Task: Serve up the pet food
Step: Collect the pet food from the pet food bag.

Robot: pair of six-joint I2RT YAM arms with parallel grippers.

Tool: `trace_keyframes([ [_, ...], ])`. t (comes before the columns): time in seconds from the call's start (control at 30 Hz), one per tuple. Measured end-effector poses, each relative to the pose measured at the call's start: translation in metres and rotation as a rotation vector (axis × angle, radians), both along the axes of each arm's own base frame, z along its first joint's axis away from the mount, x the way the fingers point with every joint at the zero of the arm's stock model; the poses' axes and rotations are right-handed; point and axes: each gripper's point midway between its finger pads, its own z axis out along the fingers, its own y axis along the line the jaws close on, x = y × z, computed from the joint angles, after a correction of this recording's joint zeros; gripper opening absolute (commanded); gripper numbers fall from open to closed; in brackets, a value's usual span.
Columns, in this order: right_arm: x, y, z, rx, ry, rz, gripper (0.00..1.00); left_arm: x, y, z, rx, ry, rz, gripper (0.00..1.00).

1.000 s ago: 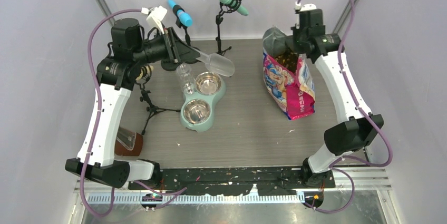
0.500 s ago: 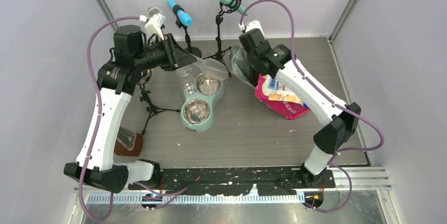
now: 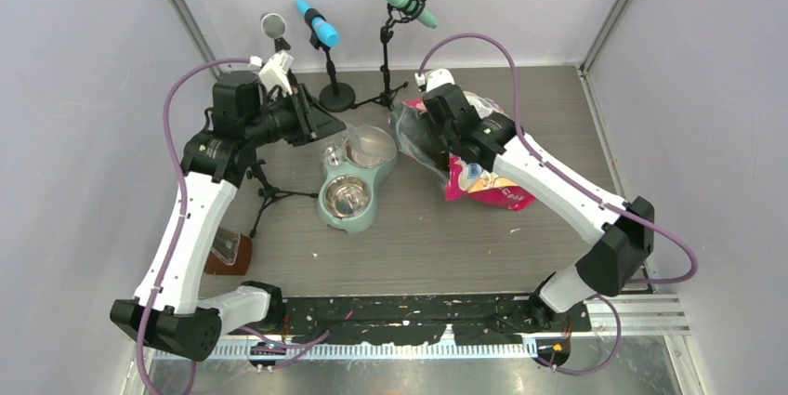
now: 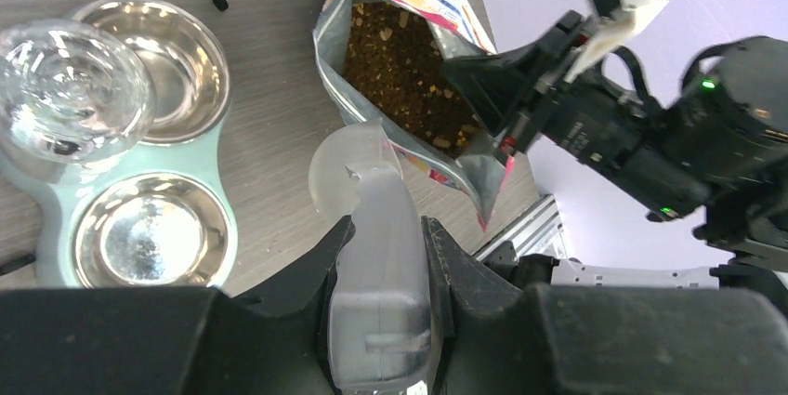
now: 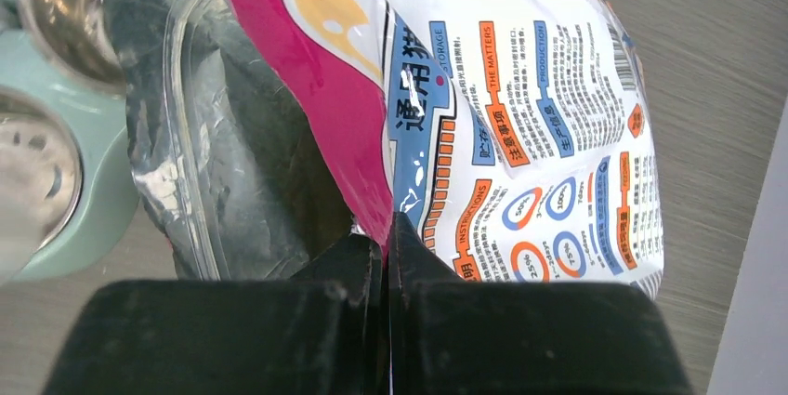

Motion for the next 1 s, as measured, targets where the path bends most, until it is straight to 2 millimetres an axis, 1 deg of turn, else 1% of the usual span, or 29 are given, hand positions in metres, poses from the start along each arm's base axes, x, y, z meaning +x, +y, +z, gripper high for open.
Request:
trace_keyframes([
  [0.13,-0.014,-0.003,0.006,0.027,0.0,0.041,0.05,0.001,-0.009,-0.018,-0.028,0.038,-0.01,0.0],
  [0.2,-0.016,-0.004,0.008,0.029,0.001,0.045,0.05,-0.001,-0.016,-0.024,-0.041,0.053,-0.022,0.0],
  [0.37,-0.022,-0.001,0.006,0.002,0.01,0.082,0.05,-0.004,-0.036,-0.028,-0.087,0.058,-0.055,0.0],
  [0.43,-0.025,0.001,0.005,-0.015,0.015,0.102,0.05,-0.003,-0.041,-0.028,-0.113,0.058,-0.053,0.0],
  [0.5,-0.029,0.004,0.003,-0.028,0.022,0.118,0.05,-0.002,-0.042,-0.031,-0.134,0.056,-0.032,0.0],
  [0.63,-0.033,0.006,0.002,-0.032,0.029,0.129,0.05,0.0,-0.036,-0.033,-0.183,0.045,0.048,0.0],
  [0.73,-0.034,0.006,0.003,-0.025,0.032,0.123,0.05,0.002,-0.038,-0.034,-0.221,0.037,0.082,0.0],
  [0.83,-0.036,0.005,0.007,-0.015,0.039,0.109,0.05,0.003,-0.055,-0.042,-0.232,0.043,0.083,0.0],
  [0.93,-0.038,0.004,0.009,-0.004,0.048,0.098,0.05,0.004,-0.079,-0.059,-0.208,0.056,0.076,0.0],
  [1.0,-0.038,0.005,0.009,0.0,0.051,0.099,0.05,0.008,-0.091,-0.07,-0.201,0.063,0.086,0.0],
])
